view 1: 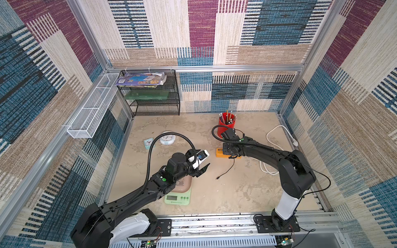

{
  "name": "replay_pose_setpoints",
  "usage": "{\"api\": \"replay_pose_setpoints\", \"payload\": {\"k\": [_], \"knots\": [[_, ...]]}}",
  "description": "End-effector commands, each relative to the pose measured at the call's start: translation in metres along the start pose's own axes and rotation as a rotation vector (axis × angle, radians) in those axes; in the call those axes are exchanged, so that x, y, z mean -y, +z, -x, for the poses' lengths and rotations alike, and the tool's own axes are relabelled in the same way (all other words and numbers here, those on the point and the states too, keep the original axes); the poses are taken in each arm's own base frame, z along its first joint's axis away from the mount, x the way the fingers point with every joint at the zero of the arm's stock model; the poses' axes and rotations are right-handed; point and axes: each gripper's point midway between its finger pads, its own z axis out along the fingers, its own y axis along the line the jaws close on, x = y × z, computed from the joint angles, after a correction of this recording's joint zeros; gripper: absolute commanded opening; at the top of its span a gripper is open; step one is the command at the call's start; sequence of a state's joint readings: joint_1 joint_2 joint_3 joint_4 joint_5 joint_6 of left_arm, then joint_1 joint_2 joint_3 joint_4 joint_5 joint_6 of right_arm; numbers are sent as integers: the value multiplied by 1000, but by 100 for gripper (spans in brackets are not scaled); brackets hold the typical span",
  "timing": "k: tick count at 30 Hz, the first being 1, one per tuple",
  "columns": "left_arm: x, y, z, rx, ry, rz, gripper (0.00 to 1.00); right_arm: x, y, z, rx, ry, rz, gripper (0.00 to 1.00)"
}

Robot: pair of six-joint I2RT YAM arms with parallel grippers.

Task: Charge the electronic scale
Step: Insert the plug into the socket, then pick up the charging cable from the center of the board.

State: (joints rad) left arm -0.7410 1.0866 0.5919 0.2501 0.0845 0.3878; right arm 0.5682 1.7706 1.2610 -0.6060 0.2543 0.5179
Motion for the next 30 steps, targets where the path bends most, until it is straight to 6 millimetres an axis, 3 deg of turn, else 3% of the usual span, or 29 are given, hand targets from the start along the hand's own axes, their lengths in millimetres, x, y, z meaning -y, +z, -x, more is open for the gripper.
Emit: {"api": "replay_pose_setpoints", "payload": {"k": [1,4,7,11,15,20,25,30], "knots": [[-1,0,-3,-12,0,8,82,-3,-32,16,16,-18,45,50],[-1,0,-5,-20,2,9,82,-3,-61,35,72,-14,92,67],[-1,0,-5,-23,2,9,82,6,-85,42,119,-2,110,77],[-1,-1,-7,-28,5,10,82,15,-107,38,147,15,161,80],[0,0,-8,-29,1,4,82,3,-138,30,217,-21,329,77],[7,4,-12,-43,-19,-35,81,-8,-156,5,284,-93,509,74],[14,5,-19,-50,-51,-58,81,-12,-145,-37,244,-182,582,72],[20,-1,-21,-30,-34,-81,81,-31,-140,-80,234,-387,641,71]]}}
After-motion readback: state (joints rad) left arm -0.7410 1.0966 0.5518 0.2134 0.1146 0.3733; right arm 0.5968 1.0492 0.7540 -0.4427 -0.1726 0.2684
